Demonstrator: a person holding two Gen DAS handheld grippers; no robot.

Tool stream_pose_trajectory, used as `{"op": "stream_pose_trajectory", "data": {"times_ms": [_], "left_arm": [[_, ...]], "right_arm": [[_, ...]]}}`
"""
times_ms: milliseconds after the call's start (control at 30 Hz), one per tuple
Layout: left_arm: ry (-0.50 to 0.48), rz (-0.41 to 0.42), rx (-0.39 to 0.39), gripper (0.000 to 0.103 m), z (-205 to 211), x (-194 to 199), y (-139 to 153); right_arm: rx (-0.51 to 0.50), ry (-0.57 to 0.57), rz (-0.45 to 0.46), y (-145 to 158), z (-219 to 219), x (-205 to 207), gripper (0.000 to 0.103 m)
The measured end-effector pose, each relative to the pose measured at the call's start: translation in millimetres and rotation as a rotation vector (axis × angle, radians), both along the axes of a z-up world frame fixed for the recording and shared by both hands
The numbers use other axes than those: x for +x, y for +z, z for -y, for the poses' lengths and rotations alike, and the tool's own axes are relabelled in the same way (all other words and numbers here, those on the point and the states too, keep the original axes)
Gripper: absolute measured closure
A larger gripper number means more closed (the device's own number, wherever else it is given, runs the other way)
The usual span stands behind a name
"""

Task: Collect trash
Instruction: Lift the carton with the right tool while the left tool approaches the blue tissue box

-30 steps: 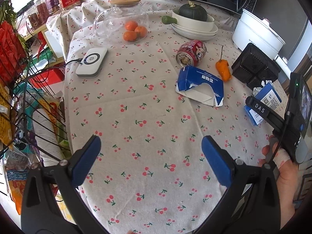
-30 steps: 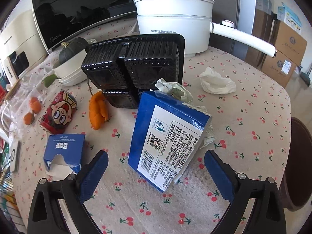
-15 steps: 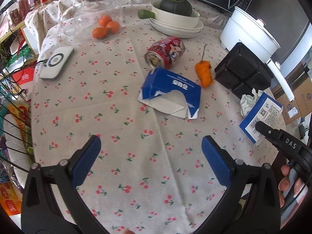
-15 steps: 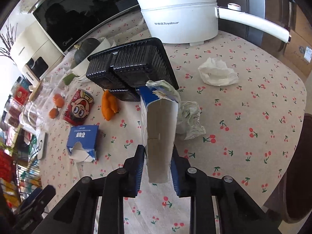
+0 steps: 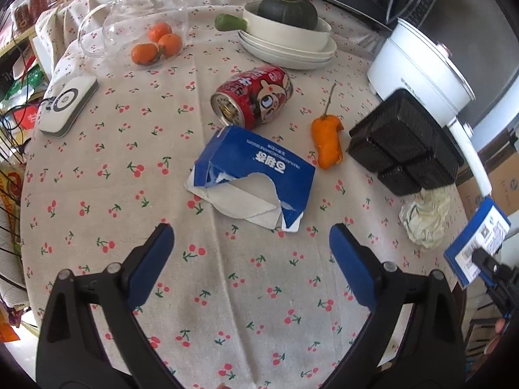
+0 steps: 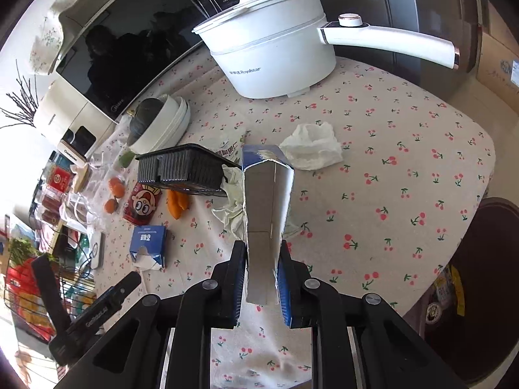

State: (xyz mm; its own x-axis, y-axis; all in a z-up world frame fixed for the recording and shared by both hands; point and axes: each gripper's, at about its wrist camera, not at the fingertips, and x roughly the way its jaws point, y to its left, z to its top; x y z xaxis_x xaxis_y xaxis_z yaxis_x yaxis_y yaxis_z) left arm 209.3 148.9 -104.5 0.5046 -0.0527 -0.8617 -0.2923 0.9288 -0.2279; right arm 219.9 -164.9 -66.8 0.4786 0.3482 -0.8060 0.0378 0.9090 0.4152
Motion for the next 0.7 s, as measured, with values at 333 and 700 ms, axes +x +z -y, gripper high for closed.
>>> {"op": "stream_pose_trajectory", "data": {"times_ms": [333,700], "left_arm": [[0.314,0.031,-0.017,0.009,-9.0,34.7,-13.3],[0.361,-0.023,0.141,0.008,15.9,66.3,-34.1]], "right_arm": [[0.036,-0.017,-0.011,6.9,39.3,-7.8,0.084],[0.043,-0.041,-0.039,-0.8,74.1,-5.9,0.084]]}}
